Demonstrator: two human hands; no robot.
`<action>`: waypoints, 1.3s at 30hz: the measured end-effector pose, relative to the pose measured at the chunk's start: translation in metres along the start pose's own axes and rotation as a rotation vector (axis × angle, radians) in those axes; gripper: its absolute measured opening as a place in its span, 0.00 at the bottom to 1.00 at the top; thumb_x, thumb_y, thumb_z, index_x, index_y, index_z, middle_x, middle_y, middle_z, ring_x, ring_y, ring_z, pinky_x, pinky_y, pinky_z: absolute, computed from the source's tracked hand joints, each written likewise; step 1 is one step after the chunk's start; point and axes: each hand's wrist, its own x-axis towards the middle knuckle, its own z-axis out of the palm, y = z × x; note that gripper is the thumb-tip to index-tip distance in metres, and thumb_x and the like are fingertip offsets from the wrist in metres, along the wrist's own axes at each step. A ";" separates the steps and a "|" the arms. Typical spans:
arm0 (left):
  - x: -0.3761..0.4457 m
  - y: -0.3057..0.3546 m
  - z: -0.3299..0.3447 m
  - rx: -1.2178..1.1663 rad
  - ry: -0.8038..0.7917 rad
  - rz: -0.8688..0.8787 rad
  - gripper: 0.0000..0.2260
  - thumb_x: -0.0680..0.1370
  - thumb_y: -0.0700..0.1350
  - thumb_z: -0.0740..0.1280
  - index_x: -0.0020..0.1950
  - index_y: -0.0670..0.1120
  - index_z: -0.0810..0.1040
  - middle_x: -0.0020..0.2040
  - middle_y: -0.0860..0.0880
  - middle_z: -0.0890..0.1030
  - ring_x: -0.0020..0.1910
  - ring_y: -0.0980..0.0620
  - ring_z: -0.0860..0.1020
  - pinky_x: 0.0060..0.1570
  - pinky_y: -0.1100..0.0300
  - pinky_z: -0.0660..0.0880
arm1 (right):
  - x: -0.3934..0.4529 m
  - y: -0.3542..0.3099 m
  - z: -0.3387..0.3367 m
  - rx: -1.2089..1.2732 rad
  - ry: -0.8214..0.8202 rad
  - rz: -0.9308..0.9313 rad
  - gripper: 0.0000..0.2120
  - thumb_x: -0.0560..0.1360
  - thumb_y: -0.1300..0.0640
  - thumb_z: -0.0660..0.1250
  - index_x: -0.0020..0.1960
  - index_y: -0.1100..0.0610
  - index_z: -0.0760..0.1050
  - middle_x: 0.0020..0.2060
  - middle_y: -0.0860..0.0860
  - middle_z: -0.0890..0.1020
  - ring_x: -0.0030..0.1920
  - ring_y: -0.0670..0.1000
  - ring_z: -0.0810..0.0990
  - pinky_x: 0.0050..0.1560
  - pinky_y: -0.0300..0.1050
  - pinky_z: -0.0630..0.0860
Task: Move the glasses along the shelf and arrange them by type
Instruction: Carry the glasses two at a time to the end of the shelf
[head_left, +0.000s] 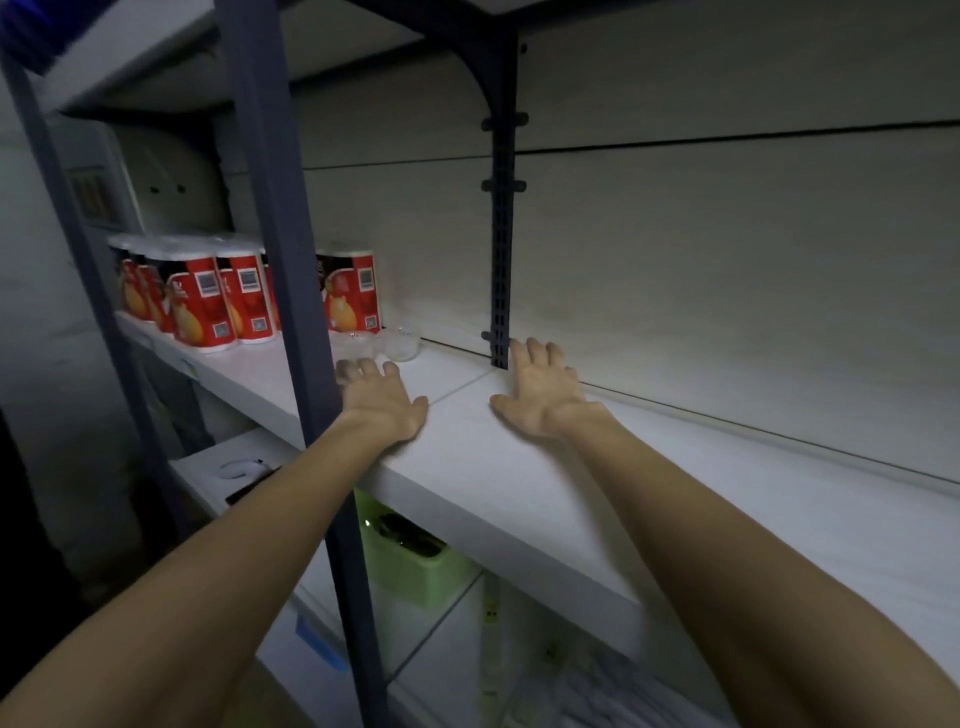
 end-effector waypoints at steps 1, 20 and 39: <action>0.003 -0.001 0.001 0.031 0.029 0.022 0.32 0.83 0.62 0.53 0.79 0.42 0.62 0.77 0.36 0.65 0.76 0.35 0.62 0.73 0.43 0.61 | 0.004 -0.002 0.001 -0.027 0.034 -0.007 0.39 0.78 0.44 0.66 0.81 0.56 0.52 0.78 0.57 0.61 0.77 0.62 0.58 0.72 0.58 0.64; 0.014 -0.005 0.014 -0.543 0.130 0.345 0.29 0.77 0.58 0.72 0.74 0.51 0.69 0.68 0.42 0.74 0.63 0.37 0.76 0.57 0.48 0.75 | 0.009 0.005 0.004 0.037 0.095 0.232 0.24 0.74 0.53 0.70 0.68 0.56 0.70 0.61 0.58 0.73 0.61 0.62 0.75 0.54 0.49 0.72; -0.131 0.062 -0.028 -1.448 0.279 0.520 0.26 0.69 0.60 0.79 0.61 0.53 0.75 0.56 0.57 0.81 0.59 0.52 0.79 0.60 0.51 0.77 | -0.188 0.042 -0.073 0.439 0.656 0.281 0.29 0.68 0.51 0.75 0.67 0.54 0.71 0.59 0.51 0.77 0.55 0.50 0.78 0.57 0.49 0.76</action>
